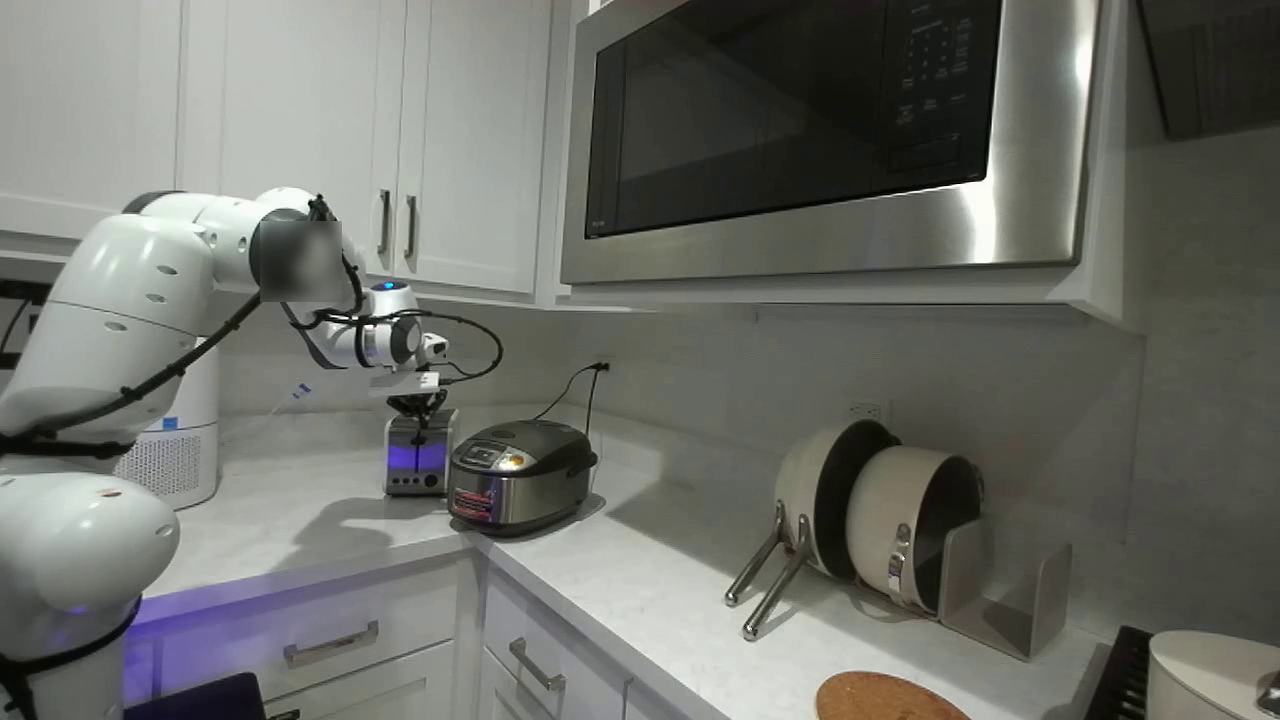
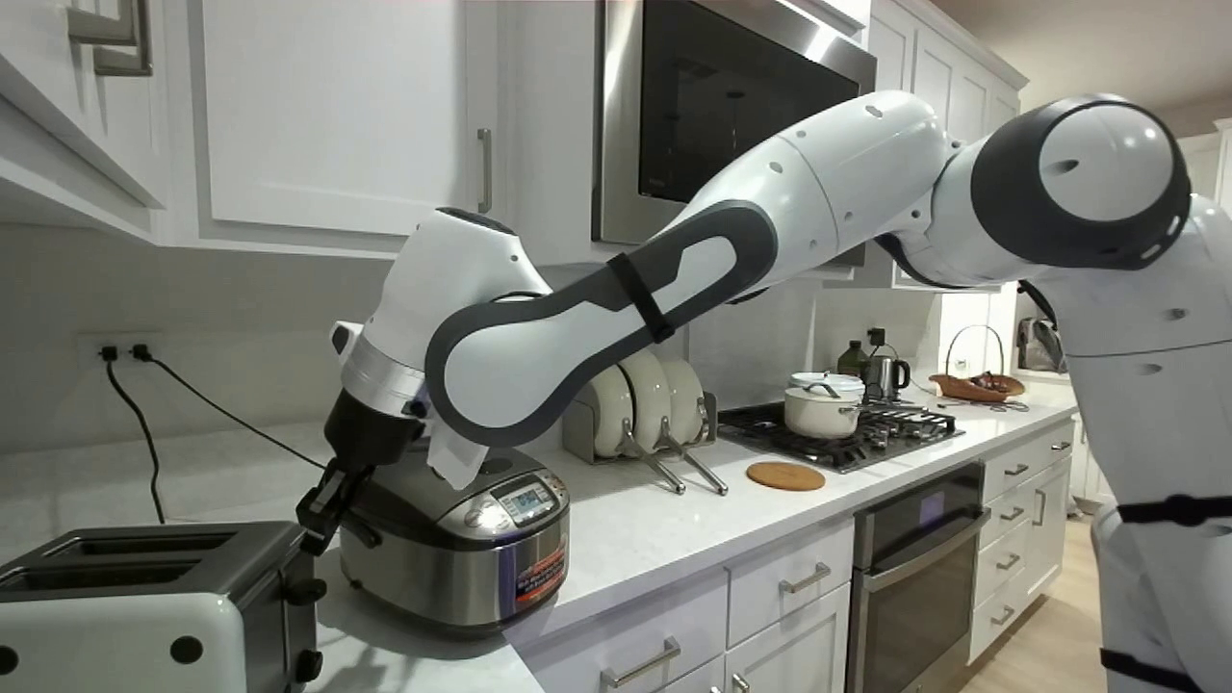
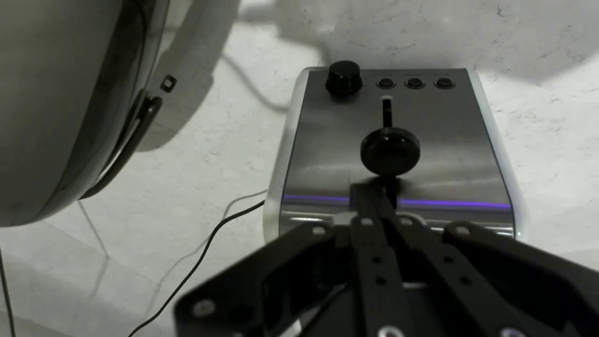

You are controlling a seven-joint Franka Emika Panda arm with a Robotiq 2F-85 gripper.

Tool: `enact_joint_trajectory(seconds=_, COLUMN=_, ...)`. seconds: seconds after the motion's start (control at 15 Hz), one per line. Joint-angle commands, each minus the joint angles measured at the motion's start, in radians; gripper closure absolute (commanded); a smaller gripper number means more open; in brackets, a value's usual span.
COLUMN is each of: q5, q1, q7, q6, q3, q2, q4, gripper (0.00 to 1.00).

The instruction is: Press down the lever on the toaster

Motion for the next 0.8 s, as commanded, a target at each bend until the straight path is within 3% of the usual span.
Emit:
enact_joint_trajectory(seconds=0.0, q5=-0.014, q1=0.007, q7=0.033, q6=-0.051, q3=0.002, q2=0.002, q4=0.017, gripper=1.0)
enact_joint_trajectory(seconds=0.73, q5=-0.012, q1=0.029, q7=0.033, q6=-0.115, q3=0.017, q2=0.03, q4=0.035, gripper=1.0)
